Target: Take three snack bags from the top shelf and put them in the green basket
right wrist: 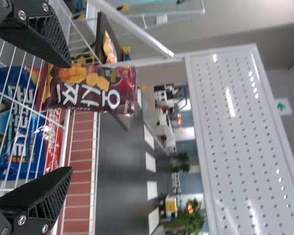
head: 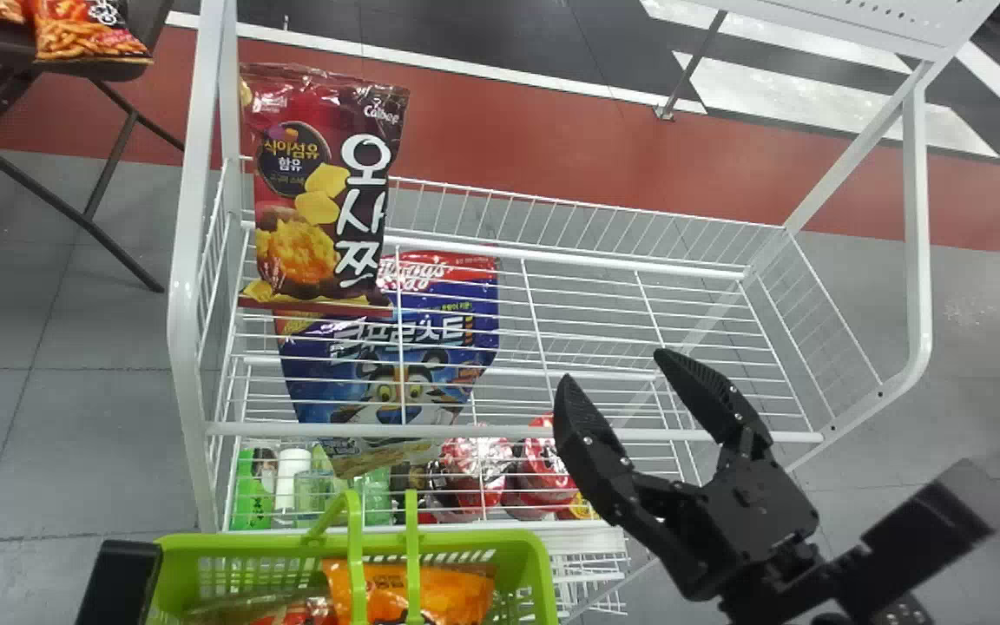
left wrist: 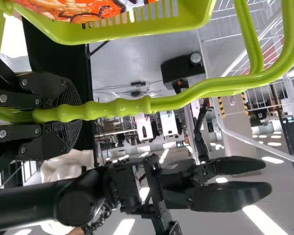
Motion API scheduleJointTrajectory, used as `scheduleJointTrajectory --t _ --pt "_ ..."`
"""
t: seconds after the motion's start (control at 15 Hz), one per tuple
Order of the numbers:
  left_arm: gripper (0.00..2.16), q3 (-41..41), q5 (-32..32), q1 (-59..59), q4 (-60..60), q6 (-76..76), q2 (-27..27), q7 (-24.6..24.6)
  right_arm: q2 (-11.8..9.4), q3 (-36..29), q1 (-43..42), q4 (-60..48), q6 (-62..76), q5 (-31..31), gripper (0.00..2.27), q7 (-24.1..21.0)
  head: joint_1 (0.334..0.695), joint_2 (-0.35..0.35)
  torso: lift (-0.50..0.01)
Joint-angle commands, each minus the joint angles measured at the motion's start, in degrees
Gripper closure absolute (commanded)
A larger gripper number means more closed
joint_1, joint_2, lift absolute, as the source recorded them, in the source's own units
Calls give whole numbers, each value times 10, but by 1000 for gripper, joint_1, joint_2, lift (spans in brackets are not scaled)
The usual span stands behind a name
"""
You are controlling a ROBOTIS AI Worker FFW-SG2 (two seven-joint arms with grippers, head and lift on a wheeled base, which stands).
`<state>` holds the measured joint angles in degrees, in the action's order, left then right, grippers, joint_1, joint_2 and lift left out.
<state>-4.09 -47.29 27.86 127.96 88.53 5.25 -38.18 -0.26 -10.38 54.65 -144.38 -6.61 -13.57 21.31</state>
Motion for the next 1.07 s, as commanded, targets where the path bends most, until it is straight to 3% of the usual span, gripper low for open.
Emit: scheduleJointTrajectory --t 0.0,1.0 --pt "1393 -2 1 3 2 0 1 -1 3 40 13 -8 -21 24 63 -27 695 -350 -28" --pt "1393 8 1 9 6 0 4 -8 3 44 18 -8 -7 28 83 -27 695 -350 -28"
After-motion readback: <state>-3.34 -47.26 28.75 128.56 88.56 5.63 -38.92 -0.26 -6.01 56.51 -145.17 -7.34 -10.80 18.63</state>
